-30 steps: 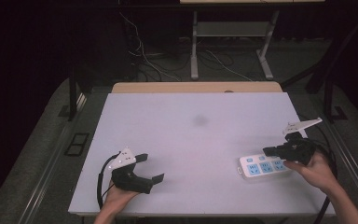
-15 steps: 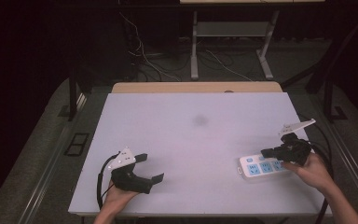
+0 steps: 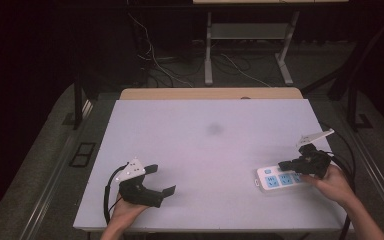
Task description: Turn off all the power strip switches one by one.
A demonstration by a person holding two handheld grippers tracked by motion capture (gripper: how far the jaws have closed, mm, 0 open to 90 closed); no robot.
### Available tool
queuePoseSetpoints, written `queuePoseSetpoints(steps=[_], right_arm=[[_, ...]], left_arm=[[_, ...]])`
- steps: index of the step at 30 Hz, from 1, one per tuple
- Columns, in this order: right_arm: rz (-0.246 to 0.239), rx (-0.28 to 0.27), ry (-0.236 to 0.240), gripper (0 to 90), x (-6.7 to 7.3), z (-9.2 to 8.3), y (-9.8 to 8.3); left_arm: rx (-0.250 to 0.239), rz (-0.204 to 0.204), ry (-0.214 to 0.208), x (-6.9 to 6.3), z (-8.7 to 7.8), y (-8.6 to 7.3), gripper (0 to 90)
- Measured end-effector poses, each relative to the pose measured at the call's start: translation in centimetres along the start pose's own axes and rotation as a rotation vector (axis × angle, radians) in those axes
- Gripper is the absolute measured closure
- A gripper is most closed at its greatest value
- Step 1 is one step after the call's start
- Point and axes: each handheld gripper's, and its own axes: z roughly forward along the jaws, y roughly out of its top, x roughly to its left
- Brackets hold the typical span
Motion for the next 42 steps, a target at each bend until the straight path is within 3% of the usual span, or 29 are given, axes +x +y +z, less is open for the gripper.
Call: queuePoseSetpoints(steps=[5,21,30,33,39,40,42], right_arm=[[-0.004,0.007,-0.006,90.0,0.0,0.2,-0.1],[0.040,-0.059,0.029,90.0,-0.6,0.2,-1.0],[0.038,-0.057,0.025,90.0,-0.6,0.2,-1.0],[0.020,-0.057,-0.004,90.0,-0.1,0.2,-1.0],[0.024,-0.069,0.028,90.0,0.1,0.6,-1.0],[0.006,-0.072,0.003,90.0,0.3,0.8,-0.8],[0.000,-0.062,-0.004,90.0,0.3,0.9,-0.6]], left_arm=[[0.001,0.002,0.000,0.0,0.0,0.0,0.9],[0.004,0.007,-0.004,-0.1,0.1,0.0,1.2],[0.007,0.011,-0.007,-0.2,0.2,0.0,1.2],[0.008,0.011,-0.007,-0.3,0.3,0.0,1.2],[0.007,0.011,-0.006,-0.3,0.2,0.0,1.2],[0.007,0.010,-0.006,-0.3,0.2,0.0,1.2],[0.005,0.010,-0.005,-0.2,0.2,0.0,1.2]])
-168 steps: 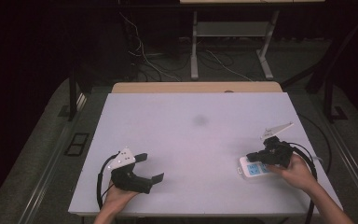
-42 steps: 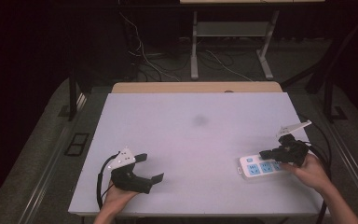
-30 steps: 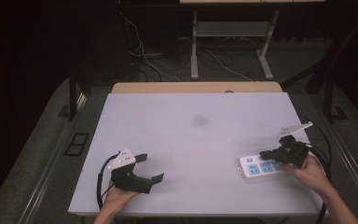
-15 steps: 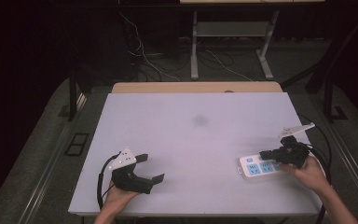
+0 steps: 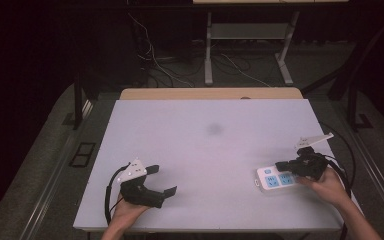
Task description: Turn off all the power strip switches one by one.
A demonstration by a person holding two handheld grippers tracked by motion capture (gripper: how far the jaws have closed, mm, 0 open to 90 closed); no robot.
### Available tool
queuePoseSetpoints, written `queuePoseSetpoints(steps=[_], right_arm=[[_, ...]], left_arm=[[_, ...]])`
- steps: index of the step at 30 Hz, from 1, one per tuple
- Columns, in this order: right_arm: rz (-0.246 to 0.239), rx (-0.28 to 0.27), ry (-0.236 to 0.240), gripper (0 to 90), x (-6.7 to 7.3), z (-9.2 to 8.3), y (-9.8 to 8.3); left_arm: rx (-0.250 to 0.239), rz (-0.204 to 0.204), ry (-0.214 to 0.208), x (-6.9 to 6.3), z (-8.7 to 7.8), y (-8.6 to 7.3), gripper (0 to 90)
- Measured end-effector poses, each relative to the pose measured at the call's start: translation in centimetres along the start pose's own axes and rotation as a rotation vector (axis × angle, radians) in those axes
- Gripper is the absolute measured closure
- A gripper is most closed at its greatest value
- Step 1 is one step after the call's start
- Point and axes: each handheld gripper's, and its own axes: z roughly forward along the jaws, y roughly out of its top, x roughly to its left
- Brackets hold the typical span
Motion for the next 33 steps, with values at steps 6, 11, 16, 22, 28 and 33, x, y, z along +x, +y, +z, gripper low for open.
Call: queuePoseSetpoints(steps=[6,11,16,22,28,33], right_arm=[[0.005,0.000,-0.003,90.0,0.06,0.00,-0.04],[0.025,-0.011,0.008,90.0,-0.21,0.03,-0.29],[0.022,-0.038,0.003,90.0,-0.08,-0.01,-0.62],[0.039,-0.024,0.005,90.0,-0.03,-0.09,-0.45],[0.036,-0.021,-0.008,90.0,0.43,-0.54,-0.39],[0.032,-0.014,-0.025,90.0,0.61,-0.81,-0.45]], left_arm=[[-0.002,-0.003,0.005,0.11,-0.26,-0.03,1.2],[-0.005,-0.001,0.003,0.06,-0.28,-0.01,1.2],[-0.004,-0.003,0.003,0.10,-0.18,-0.01,1.2],[0.000,-0.005,0.004,0.20,-0.07,-0.04,1.2],[-0.003,-0.006,0.006,0.22,-0.18,-0.04,1.2],[-0.005,-0.004,0.006,0.14,-0.23,-0.01,1.2]])
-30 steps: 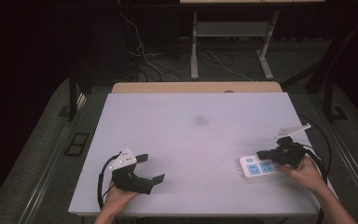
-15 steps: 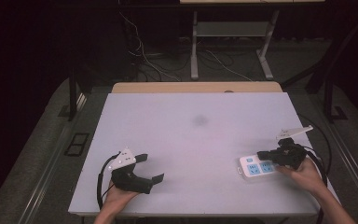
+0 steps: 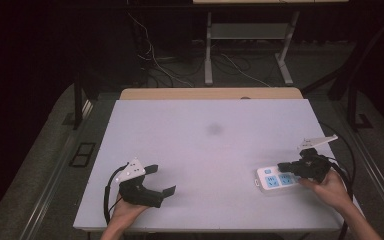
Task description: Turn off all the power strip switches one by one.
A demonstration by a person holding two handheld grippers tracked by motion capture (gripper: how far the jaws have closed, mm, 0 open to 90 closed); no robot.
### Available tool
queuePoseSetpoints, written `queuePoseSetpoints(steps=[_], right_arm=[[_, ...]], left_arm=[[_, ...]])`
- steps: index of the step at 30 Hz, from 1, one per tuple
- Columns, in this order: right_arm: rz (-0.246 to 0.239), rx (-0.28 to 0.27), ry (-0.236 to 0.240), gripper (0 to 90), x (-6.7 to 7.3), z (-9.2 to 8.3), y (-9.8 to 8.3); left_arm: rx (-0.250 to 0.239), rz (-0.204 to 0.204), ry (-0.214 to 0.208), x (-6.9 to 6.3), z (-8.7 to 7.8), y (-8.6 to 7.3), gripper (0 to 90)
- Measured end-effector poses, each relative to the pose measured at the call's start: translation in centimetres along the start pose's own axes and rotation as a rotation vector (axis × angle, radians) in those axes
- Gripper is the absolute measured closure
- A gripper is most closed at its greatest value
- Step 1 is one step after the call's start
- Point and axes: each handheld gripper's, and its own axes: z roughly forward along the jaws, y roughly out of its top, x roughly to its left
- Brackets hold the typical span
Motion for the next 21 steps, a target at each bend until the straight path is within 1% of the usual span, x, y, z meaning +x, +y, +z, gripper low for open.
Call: queuePoseSetpoints(steps=[5,9,12,15,21], right_arm=[[-0.001,-0.015,0.005,90.0,0.2,-0.4,-0.1],[-0.002,-0.032,0.011,89.9,0.6,-1.3,-0.1],[-0.002,-0.035,0.014,89.9,0.8,-1.6,0.0],[-0.012,-0.039,0.009,89.9,1.0,-2.3,0.0],[-0.014,-0.048,0.000,89.9,0.8,-3.3,0.1]], left_arm=[[-0.001,-0.005,0.000,0.1,0.0,0.0,1.2],[0.001,-0.003,0.000,0.1,0.0,0.0,1.2],[0.001,-0.002,0.001,0.0,0.0,0.0,1.2],[0.002,0.000,0.001,0.0,0.0,0.0,1.2],[0.000,-0.002,0.001,0.1,0.0,0.0,1.2]])
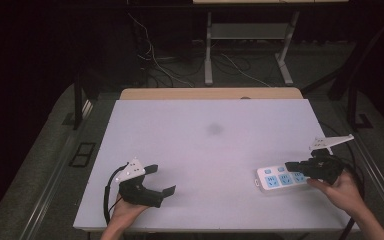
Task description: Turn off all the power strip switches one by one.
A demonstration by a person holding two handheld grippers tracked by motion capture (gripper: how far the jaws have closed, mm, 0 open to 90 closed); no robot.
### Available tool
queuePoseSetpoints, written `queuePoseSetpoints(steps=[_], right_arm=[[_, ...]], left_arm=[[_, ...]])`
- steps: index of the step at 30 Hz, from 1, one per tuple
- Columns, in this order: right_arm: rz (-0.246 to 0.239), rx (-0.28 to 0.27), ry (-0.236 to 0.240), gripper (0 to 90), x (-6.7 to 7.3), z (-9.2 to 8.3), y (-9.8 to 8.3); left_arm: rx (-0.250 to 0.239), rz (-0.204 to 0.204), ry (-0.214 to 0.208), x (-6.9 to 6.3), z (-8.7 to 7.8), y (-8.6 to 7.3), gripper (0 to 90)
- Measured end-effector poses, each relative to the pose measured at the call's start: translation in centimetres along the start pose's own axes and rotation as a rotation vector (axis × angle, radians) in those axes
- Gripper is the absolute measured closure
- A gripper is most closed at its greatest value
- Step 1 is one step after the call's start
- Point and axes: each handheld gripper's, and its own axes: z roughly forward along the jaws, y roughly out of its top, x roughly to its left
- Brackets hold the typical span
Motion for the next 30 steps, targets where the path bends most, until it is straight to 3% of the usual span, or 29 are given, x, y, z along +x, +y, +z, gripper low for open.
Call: queuePoseSetpoints(steps=[10,30], right_arm=[[0.017,-0.008,-0.020,89.9,-0.9,-1.0,-0.3],[0.071,0.007,-0.043,89.9,-2.8,-0.7,-0.9]], left_arm=[[0.000,-0.001,0.000,0.0,0.0,0.0,1.2],[-0.004,-0.003,0.002,0.1,-0.1,0.0,1.3]])
